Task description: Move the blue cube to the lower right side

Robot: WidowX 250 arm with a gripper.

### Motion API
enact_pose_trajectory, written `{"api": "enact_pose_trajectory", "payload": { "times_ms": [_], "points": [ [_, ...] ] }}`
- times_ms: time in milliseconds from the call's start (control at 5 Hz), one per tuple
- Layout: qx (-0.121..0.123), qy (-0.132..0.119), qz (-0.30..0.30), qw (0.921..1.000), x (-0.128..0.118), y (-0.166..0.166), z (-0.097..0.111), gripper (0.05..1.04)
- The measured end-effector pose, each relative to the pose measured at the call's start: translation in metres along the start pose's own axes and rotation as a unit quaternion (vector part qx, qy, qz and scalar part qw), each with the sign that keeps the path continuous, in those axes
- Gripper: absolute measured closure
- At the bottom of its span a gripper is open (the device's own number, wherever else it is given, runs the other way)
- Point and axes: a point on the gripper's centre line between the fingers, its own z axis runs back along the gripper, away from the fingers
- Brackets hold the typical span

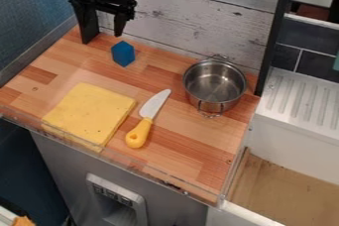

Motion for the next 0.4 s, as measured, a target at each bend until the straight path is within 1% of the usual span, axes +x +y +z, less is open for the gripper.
{"api": "enact_pose_trajectory", "payload": {
  "times_ms": [200, 400],
  "points": [
    [-0.009, 0.005, -0.015, 0.9998, -0.001, -0.006, -0.008, 0.083],
    [-0.032, 0.019, -0.04, 0.9985, -0.002, -0.017, -0.021, 0.083]
  ]
}}
